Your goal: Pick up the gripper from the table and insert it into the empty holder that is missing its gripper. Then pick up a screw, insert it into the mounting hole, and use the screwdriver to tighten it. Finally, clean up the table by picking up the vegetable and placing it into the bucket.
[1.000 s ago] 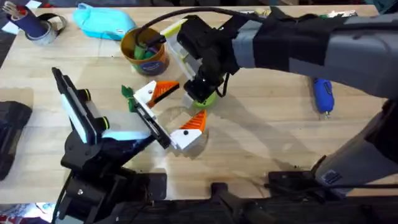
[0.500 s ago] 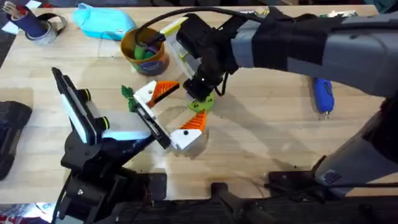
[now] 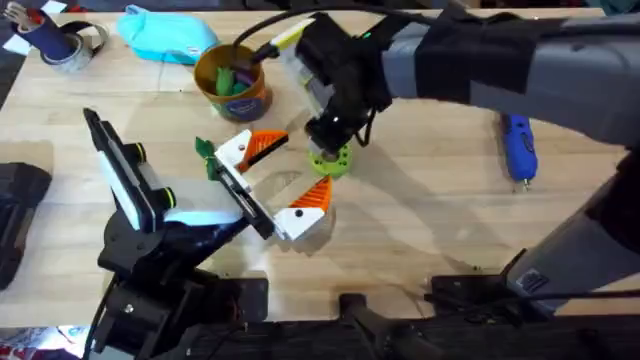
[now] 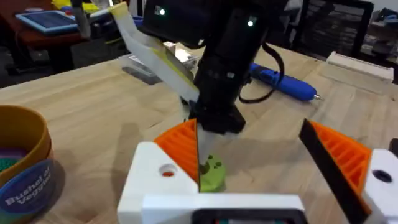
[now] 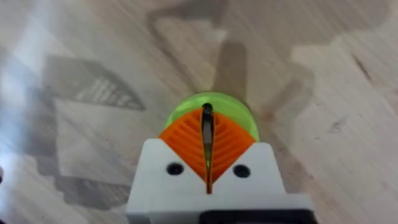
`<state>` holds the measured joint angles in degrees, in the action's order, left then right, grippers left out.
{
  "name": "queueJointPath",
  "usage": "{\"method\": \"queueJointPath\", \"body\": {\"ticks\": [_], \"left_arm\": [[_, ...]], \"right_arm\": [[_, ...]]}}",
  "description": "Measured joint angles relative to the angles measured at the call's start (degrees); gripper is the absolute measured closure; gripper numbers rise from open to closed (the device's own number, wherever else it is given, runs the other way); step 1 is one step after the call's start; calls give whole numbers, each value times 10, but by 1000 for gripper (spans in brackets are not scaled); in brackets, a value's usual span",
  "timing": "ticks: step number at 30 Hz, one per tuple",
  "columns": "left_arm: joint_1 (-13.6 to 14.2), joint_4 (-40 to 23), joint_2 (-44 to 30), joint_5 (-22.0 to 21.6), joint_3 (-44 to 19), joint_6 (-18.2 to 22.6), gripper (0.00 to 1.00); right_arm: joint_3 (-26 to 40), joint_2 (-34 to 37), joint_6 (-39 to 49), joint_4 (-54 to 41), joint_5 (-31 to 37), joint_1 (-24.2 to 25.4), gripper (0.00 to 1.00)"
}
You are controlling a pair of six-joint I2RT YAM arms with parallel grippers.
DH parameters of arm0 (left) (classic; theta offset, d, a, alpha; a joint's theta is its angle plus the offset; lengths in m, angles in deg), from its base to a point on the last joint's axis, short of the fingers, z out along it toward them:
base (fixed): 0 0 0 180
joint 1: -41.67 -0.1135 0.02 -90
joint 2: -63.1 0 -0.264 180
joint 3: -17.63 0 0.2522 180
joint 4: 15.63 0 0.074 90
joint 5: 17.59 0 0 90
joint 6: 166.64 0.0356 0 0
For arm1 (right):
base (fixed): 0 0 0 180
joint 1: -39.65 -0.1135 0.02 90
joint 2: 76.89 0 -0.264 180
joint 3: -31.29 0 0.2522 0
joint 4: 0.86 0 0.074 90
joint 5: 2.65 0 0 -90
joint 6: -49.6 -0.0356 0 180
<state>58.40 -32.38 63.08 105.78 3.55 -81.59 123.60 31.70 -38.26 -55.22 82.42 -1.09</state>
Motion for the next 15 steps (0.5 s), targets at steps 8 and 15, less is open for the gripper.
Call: {"method": "queueJointPath", "body": {"ticks": [8,15], "left_arm": [[0,0,0,0,0,0,9],[0,0,0,0,0,0,9]], "right_arm": [[0,-7,0,-8,16,44,995],[1,-69,12,-12,23,49,995]]}}
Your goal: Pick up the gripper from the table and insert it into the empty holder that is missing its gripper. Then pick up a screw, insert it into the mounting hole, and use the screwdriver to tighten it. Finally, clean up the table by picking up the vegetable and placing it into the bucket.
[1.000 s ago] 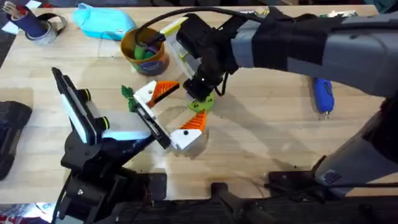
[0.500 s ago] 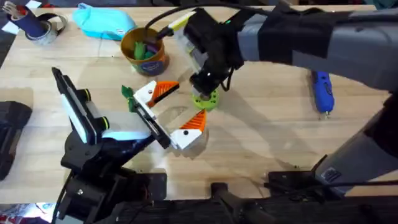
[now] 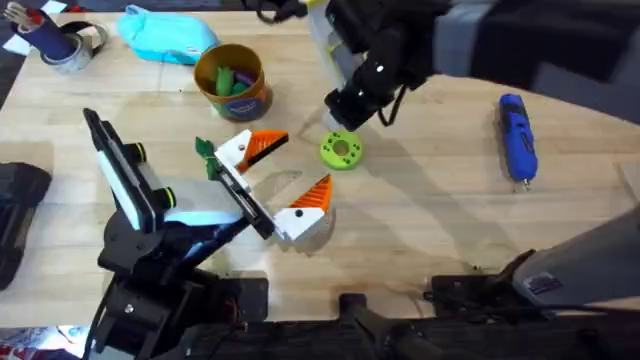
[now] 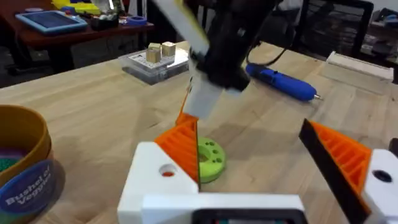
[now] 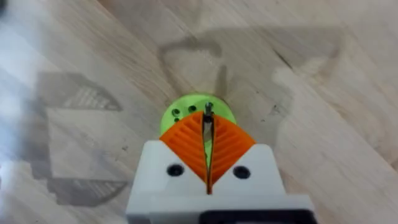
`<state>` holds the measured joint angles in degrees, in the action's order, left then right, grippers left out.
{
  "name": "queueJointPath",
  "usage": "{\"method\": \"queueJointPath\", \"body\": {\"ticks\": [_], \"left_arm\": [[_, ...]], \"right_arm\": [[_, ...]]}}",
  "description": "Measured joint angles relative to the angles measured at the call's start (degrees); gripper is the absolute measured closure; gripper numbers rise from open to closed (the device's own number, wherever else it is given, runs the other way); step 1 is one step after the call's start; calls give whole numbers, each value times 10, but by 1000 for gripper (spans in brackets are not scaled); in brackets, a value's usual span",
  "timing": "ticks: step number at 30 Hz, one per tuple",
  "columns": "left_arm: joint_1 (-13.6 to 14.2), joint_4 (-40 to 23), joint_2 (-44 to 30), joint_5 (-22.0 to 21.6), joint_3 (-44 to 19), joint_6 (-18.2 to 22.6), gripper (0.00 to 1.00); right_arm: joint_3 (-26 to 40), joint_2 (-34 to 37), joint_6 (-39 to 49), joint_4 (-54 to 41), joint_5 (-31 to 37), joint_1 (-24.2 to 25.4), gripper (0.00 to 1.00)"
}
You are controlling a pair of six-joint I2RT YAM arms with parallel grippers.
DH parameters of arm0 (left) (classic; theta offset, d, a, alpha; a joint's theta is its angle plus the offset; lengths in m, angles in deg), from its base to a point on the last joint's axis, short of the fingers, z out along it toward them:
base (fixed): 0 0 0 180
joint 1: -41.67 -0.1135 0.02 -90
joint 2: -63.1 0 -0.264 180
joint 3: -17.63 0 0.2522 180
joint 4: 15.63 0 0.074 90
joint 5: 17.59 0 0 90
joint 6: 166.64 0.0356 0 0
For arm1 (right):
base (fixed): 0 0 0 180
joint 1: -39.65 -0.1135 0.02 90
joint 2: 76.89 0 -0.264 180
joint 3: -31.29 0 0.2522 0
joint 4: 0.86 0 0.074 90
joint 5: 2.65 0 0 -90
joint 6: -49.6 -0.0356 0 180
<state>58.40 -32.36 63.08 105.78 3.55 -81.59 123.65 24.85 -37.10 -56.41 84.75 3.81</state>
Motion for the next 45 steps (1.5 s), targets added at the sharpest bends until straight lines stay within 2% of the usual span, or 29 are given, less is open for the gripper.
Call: {"method": "queueJointPath", "body": {"ticks": [3,6,15,19,27,39,45], "left_arm": [[0,0,0,0,0,0,9],[0,0,0,0,0,0,9],[0,0,0,0,0,0,9],[0,0,0,0,0,0,9],[0,0,0,0,0,0,9],[0,0,0,0,0,0,9],[0,0,0,0,0,0,9]], "right_arm": [[6,-31,2,-16,0,0,995],[39,-39,2,-62,0,-1,995],[208,-31,2,-163,-5,-40,995],[254,-31,7,-174,-47,-64,995],[265,-29,30,-187,-133,-106,995],[265,10,59,-191,-168,-157,995],[265,11,62,-191,-169,-161,995]]}}
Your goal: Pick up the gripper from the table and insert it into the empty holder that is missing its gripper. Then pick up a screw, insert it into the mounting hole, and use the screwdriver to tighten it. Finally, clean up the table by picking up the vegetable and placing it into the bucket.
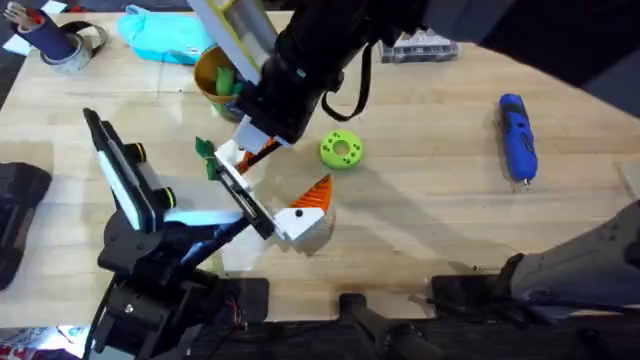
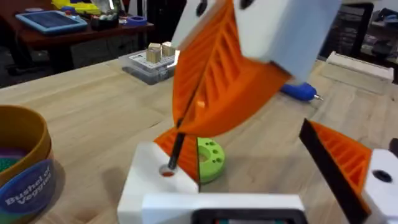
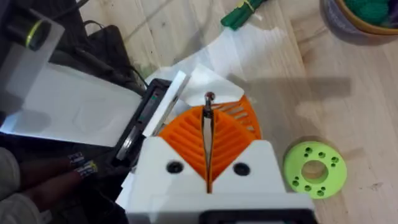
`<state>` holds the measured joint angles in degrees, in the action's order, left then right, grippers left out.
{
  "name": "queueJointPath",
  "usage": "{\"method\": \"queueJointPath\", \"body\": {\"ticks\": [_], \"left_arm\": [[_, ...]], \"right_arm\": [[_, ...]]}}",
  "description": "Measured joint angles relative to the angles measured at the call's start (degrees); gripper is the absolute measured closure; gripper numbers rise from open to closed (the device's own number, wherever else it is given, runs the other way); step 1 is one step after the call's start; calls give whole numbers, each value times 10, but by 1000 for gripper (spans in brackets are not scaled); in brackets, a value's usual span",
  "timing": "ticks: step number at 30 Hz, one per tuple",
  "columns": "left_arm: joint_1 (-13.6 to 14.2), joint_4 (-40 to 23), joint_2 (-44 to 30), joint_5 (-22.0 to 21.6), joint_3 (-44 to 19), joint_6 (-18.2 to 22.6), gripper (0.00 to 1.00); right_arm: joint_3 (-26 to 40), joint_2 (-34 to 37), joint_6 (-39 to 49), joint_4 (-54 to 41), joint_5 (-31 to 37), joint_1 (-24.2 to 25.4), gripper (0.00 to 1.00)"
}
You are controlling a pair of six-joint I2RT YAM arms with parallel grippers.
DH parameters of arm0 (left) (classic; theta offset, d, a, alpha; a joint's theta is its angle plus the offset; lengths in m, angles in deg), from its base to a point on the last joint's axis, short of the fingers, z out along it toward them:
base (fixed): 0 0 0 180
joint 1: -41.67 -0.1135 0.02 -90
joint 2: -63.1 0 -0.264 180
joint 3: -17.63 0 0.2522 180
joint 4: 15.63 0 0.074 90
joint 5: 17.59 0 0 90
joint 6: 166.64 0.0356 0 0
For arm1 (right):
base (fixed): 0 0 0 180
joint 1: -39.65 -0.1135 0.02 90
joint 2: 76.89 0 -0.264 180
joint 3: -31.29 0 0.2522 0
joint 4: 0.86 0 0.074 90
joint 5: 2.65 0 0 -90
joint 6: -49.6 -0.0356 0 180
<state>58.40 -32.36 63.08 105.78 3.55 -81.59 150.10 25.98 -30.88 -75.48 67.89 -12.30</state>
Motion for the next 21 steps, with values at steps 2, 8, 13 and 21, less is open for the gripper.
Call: {"method": "queueJointPath", "body": {"ticks": [2,8,13,21], "left_arm": [[0,0,0,0,0,0,9],[0,0,0,0,0,0,9],[0,0,0,0,0,0,9],[0,0,0,-1,0,-1,9]], "right_arm": [[0,0,0,0,0,0,995],[0,0,2,0,0,0,995],[0,5,4,0,0,0,995],[0,17,4,1,0,0,995]]}}
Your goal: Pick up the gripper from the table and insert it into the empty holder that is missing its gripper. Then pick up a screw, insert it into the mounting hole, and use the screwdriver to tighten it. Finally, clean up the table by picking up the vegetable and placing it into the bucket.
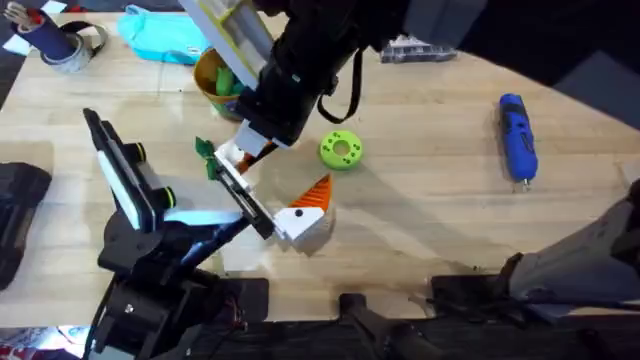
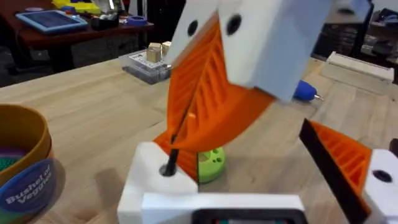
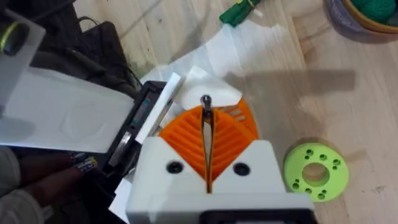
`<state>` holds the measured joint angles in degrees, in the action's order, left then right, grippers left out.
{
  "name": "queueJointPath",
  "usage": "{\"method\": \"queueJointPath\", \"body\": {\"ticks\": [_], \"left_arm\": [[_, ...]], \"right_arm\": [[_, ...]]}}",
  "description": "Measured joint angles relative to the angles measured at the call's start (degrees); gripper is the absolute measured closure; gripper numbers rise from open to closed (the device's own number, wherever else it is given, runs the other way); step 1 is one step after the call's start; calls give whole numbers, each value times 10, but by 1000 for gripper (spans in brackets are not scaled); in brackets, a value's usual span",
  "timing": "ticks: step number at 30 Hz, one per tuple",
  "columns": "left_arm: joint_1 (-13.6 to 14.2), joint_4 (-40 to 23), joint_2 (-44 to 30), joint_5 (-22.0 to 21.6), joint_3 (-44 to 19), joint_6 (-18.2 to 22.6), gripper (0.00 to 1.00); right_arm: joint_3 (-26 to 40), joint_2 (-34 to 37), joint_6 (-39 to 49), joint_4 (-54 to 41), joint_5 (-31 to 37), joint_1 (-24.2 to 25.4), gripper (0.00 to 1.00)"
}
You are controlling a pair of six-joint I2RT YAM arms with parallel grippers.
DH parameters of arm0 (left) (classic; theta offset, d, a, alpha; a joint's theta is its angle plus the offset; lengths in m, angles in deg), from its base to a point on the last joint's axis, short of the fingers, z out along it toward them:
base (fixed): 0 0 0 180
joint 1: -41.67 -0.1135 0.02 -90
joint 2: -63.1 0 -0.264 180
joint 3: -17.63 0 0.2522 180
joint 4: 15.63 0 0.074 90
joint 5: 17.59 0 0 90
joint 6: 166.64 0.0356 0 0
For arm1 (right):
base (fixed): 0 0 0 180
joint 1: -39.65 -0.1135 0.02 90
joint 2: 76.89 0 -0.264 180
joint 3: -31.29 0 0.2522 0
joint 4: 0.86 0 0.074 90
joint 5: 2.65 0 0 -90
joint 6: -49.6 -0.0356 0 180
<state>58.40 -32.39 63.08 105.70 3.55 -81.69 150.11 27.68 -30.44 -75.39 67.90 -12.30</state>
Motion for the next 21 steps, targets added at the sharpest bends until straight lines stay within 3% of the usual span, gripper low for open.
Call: {"method": "queueJointPath", "body": {"ticks": [21], "left_arm": [[0,0,0,-1,0,-4,9]], "right_arm": [[0,16,3,26,-6,0,978]]}}
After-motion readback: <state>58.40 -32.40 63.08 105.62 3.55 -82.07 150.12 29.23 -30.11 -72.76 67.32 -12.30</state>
